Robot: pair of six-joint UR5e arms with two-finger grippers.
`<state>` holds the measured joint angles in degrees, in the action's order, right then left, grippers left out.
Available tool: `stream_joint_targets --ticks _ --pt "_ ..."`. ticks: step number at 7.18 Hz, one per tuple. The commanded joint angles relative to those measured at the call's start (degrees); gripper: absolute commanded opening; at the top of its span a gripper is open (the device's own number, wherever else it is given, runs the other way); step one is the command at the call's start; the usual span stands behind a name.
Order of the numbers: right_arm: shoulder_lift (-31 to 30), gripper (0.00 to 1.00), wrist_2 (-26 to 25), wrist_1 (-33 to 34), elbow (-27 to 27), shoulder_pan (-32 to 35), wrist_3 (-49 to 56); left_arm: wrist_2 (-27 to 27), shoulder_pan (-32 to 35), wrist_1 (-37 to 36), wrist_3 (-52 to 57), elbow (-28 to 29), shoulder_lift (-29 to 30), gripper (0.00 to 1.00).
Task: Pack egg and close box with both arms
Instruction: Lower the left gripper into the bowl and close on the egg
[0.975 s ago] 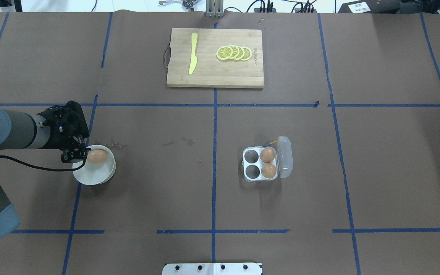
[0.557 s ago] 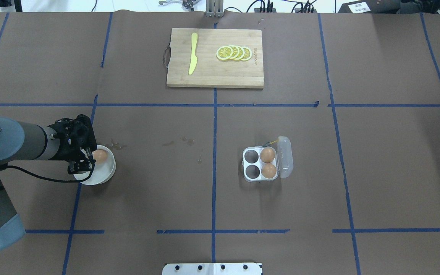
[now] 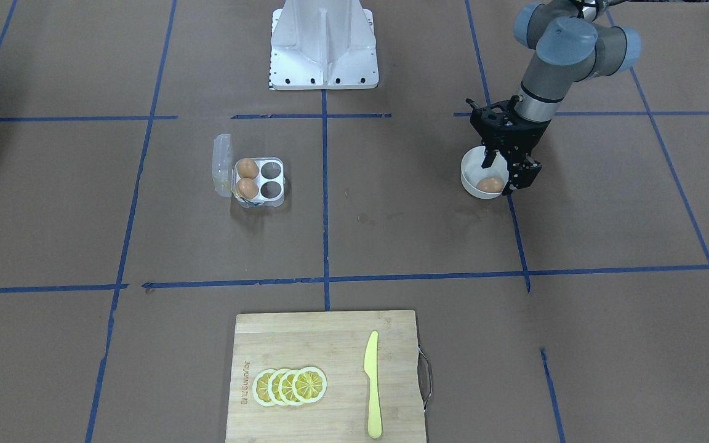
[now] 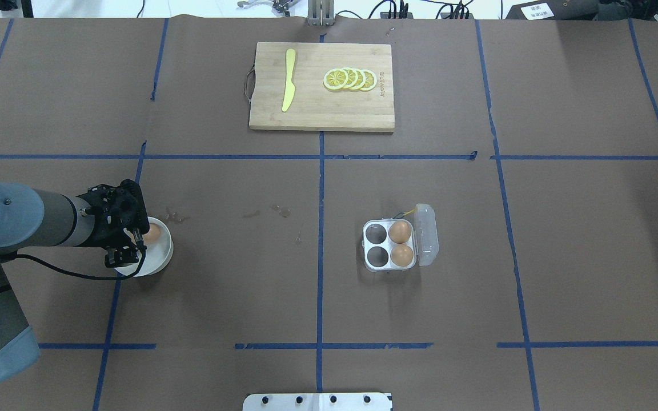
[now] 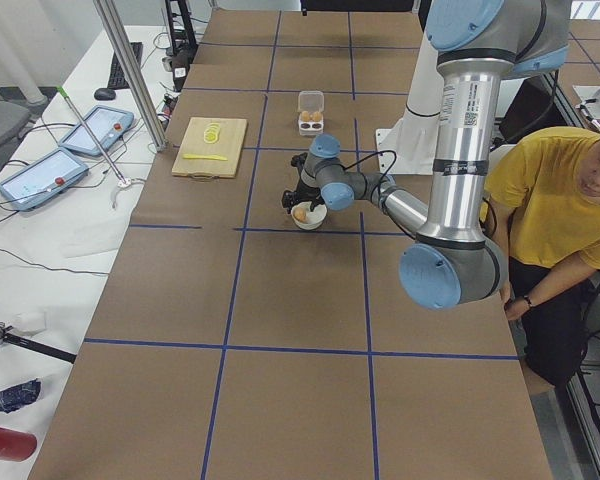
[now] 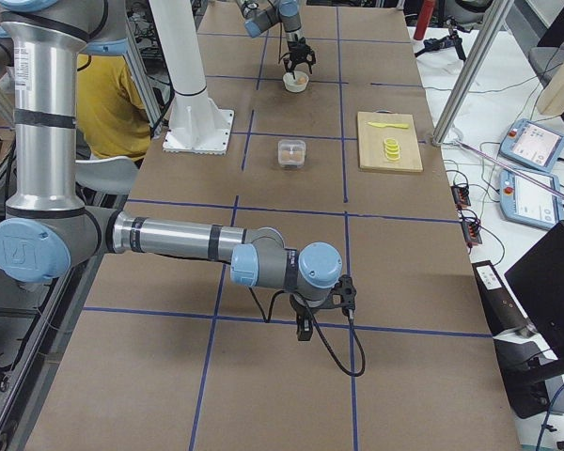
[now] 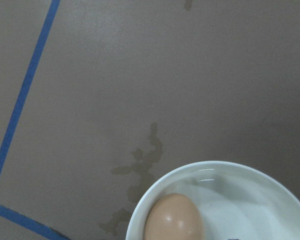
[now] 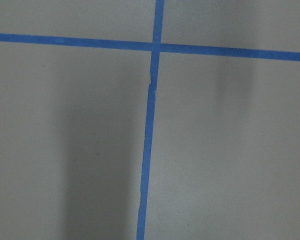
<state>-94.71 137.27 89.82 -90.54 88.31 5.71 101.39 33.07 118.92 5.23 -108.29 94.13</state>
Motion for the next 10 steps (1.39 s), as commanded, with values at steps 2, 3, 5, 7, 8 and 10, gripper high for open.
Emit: stream_joint_targets --ticks 2,3,5,7,8,10 --pt "0.0 1.00 0.0 0.0 0.0 0.0 0.0 -0.1 -0.9 -0.1 -0.1 0.4 0.0 0.79" --pt "0.0 1.00 0.0 -0.1 0.0 0.1 0.0 -0.1 -0.9 -0.1 -0.1 0.4 0.0 0.79" --pt "0.0 1.00 0.0 0.0 -0.1 0.2 0.0 -0.1 -1.0 0.0 -0.1 0.5 0.0 0.76" --pt "0.0 1.00 0.0 0.0 0.0 0.2 0.0 -0.1 -1.0 -0.1 -0.2 0.5 0.0 0.76" --pt "0.0 1.00 0.0 0.0 0.0 0.2 0.0 -0.1 -1.2 -0.1 -0.2 0.5 0.0 0.76" --pt "-0.2 1.00 0.0 -0.1 0.0 0.2 -0.1 -0.1 -1.5 -0.1 -0.3 0.7 0.1 0.76"
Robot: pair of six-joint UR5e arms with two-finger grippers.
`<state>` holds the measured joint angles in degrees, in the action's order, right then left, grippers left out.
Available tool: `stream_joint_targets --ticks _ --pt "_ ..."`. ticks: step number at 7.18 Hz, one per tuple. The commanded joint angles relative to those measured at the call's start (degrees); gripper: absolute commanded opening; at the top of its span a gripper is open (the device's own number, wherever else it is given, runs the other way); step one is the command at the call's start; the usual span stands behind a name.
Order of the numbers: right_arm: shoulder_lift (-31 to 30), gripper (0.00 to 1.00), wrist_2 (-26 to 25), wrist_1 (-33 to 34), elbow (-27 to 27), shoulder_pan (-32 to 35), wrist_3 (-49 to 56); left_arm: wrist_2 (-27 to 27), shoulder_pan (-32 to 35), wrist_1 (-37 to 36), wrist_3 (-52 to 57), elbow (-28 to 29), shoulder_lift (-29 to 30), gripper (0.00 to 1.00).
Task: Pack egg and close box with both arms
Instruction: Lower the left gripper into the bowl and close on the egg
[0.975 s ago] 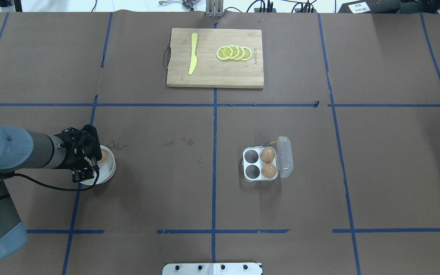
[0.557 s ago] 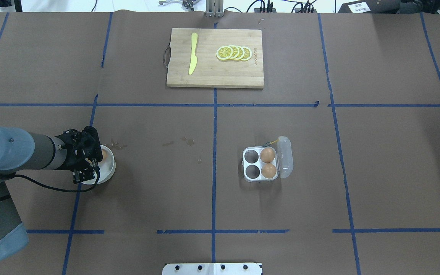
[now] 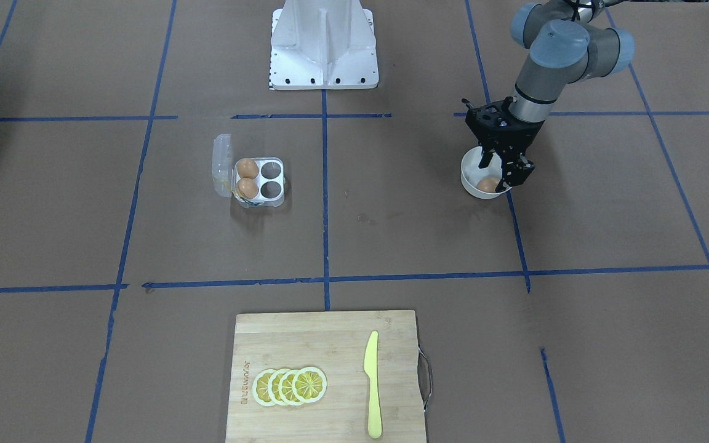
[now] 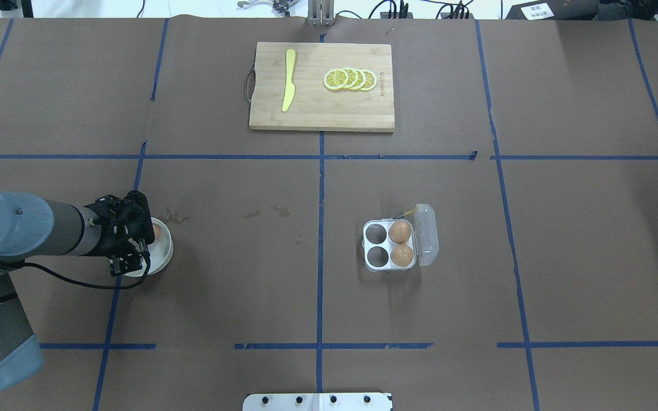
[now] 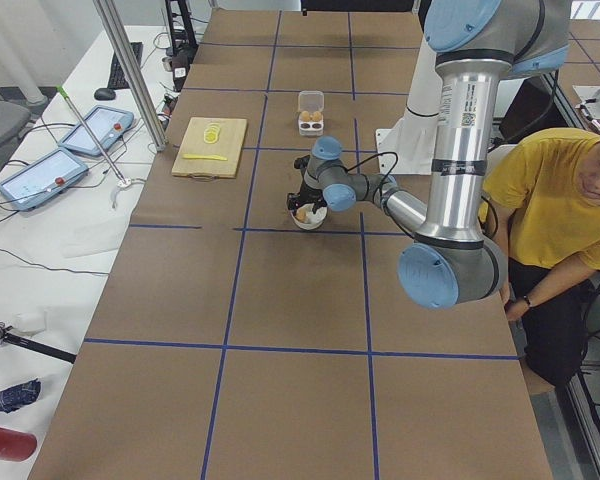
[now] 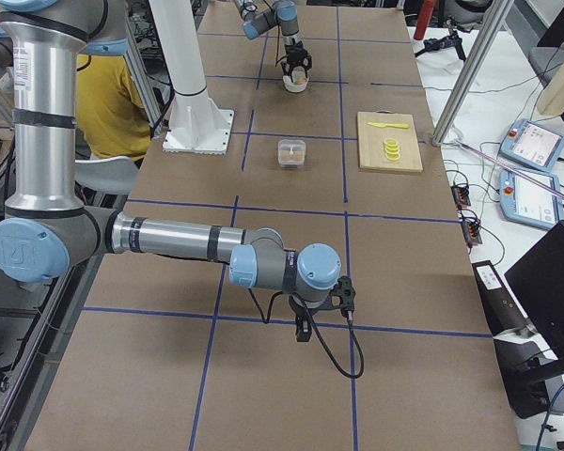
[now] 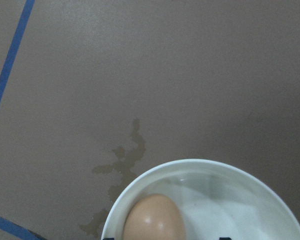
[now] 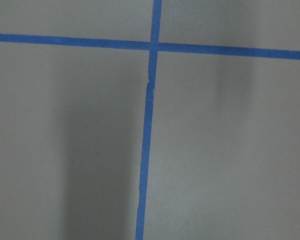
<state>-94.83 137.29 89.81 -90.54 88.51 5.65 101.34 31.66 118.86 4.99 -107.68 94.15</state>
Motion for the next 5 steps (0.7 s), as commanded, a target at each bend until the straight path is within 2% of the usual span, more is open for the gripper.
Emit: stream_joint_targets --ticks 1,3,5 --pt "-0.1 1.00 0.0 0.0 0.1 0.0 0.1 0.0 -0.1 0.0 0.0 0.3 0.1 0.76" --pt "-0.1 1.00 0.0 0.0 0.1 0.0 0.1 0.0 -0.3 0.0 0.0 0.9 0.4 0.76" --pt "-0.1 1.00 0.0 0.0 0.1 0.1 0.1 0.0 -0.3 0.0 -0.1 0.9 0.4 0.65"
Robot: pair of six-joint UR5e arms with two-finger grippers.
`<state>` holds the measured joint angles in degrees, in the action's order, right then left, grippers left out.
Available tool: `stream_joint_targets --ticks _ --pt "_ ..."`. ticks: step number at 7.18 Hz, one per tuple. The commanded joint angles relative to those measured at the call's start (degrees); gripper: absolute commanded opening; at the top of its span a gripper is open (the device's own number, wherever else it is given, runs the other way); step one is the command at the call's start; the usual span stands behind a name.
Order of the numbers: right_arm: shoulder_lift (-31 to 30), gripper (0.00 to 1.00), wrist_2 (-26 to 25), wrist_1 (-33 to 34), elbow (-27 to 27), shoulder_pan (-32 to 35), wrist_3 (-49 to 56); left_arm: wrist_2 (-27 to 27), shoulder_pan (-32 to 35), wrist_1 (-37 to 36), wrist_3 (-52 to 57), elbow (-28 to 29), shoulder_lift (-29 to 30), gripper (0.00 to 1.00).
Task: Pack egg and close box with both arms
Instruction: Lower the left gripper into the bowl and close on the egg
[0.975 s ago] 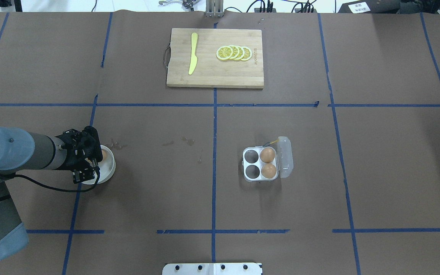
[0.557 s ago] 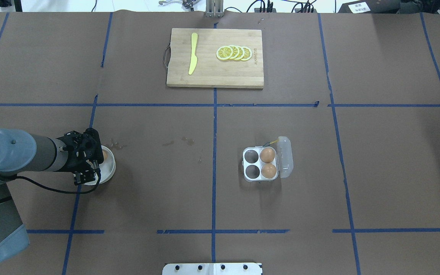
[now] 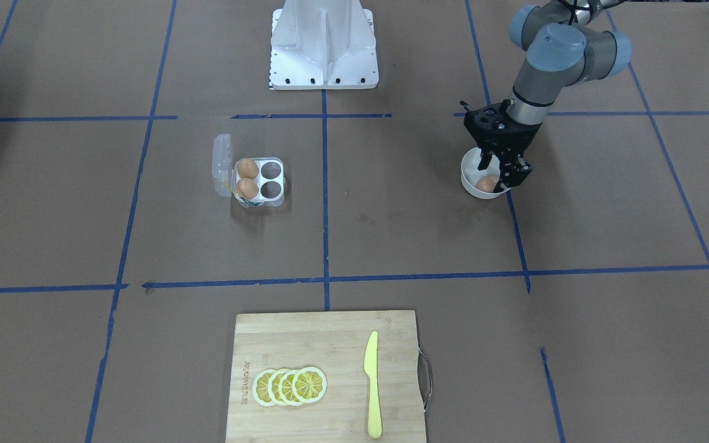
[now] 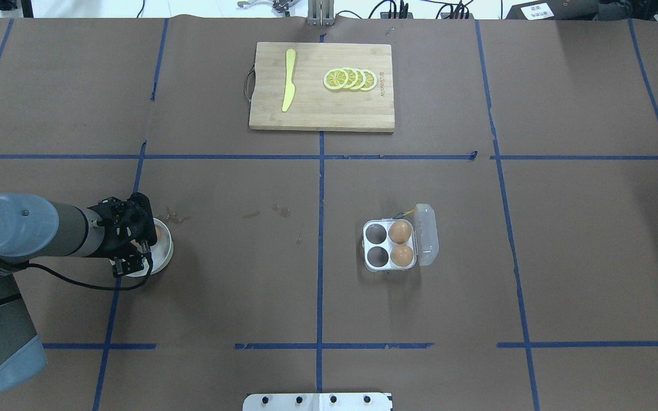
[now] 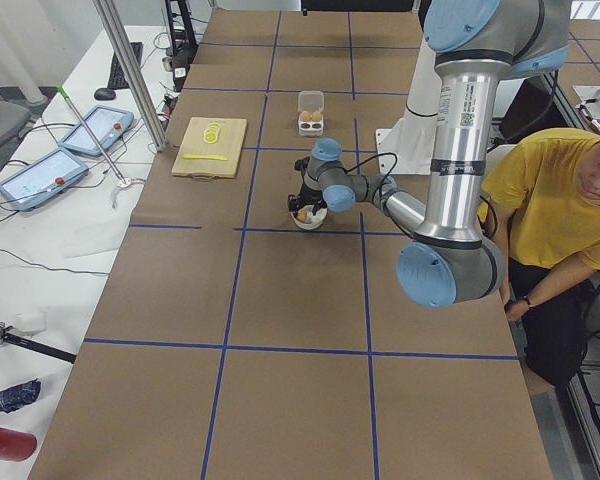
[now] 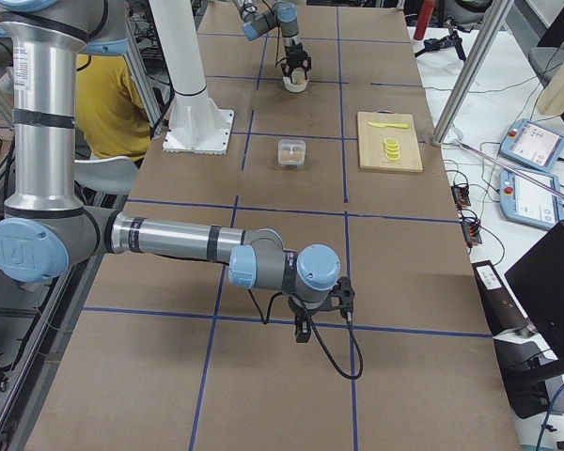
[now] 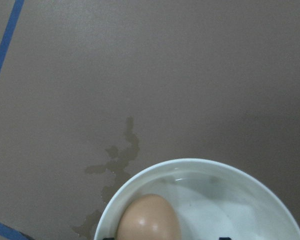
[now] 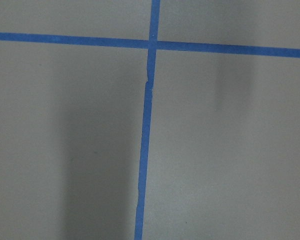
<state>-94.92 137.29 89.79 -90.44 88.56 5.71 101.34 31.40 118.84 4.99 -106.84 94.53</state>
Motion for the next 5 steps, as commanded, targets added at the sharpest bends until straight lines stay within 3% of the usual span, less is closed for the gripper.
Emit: stream_joint_targets --ticks 1,2,3,4,5 --pt "0.0 1.00 0.0 0.0 0.0 0.0 0.0 0.0 0.1 0.0 0.0 0.1 0.0 0.51" --pt "0.0 1.00 0.0 0.0 0.1 0.1 0.0 0.0 0.1 0.0 0.0 0.0 0.0 0.27" --pt "0.0 1.00 0.0 0.0 0.1 0.1 0.0 0.0 0.2 0.0 0.0 -0.4 0.0 0.10" --pt "0.0 1.00 0.0 0.0 0.1 0.1 0.0 0.0 1.0 0.0 0.0 -1.3 -0.3 0.00" --pt "0.0 1.00 0.0 0.0 0.1 0.1 -0.1 0.1 1.6 -0.3 0.0 -2.8 -0.5 0.00"
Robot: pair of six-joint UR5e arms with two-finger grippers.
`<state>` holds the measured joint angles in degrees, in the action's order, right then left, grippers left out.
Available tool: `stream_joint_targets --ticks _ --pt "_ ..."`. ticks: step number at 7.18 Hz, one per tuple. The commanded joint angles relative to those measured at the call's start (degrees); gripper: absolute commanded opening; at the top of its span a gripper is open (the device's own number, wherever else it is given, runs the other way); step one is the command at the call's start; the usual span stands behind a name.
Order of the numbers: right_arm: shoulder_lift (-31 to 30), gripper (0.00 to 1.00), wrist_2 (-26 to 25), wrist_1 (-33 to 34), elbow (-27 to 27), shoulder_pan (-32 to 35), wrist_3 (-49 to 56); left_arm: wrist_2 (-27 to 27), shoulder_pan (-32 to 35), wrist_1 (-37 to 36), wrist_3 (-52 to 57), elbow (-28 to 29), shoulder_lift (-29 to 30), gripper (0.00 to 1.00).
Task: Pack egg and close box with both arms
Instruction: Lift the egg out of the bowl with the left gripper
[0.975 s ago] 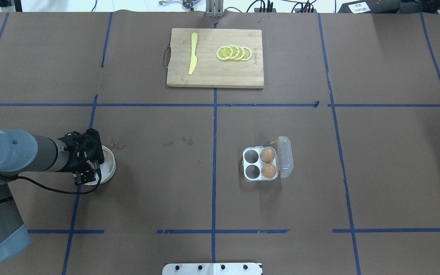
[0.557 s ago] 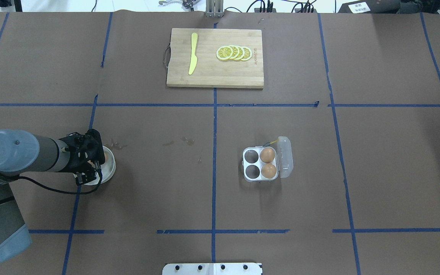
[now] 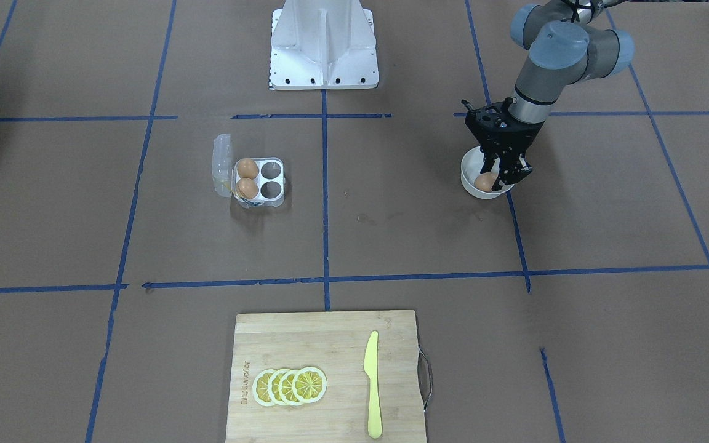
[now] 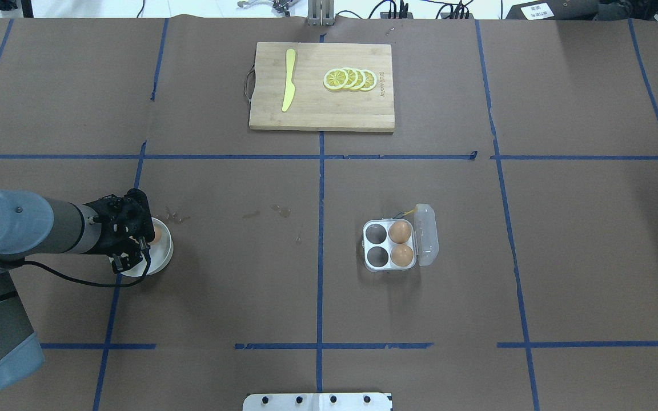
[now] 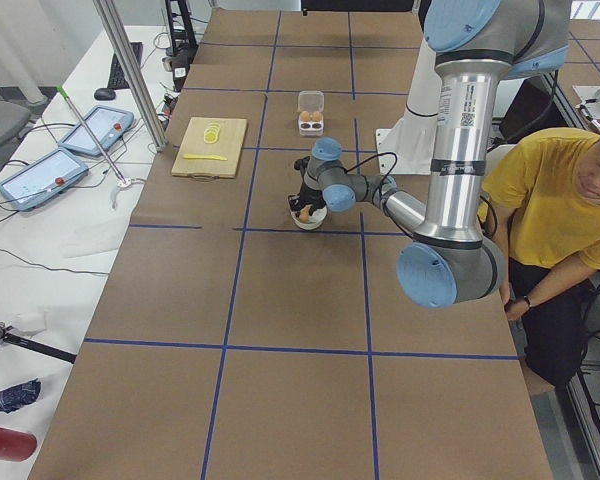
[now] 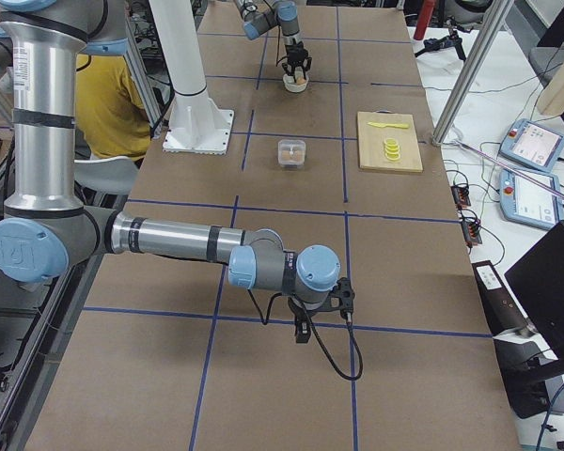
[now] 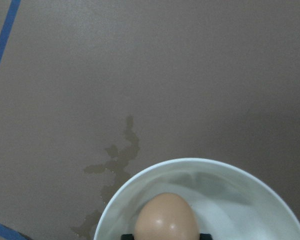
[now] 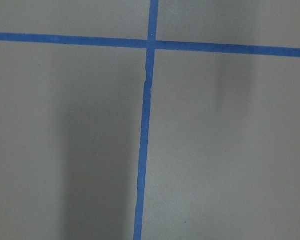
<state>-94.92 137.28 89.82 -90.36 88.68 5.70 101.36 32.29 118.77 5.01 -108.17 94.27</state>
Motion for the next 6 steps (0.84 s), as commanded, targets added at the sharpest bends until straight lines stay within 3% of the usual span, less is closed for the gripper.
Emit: stream_joint_targets --ticks 1,3,6 --pt "0.0 1.00 0.0 0.0 0.0 0.0 -0.1 0.2 3.6 -1.6 0.0 -4.2 -0.2 0.00" --pt "-0.1 1.00 0.0 0.0 -0.2 0.1 0.0 0.7 6.7 -8.4 0.0 -9.2 2.9 0.00" --pt "-0.1 1.00 0.4 0.0 -0.4 0.1 0.0 2.1 5.2 -15.4 -11.4 -1.9 19.9 0.00"
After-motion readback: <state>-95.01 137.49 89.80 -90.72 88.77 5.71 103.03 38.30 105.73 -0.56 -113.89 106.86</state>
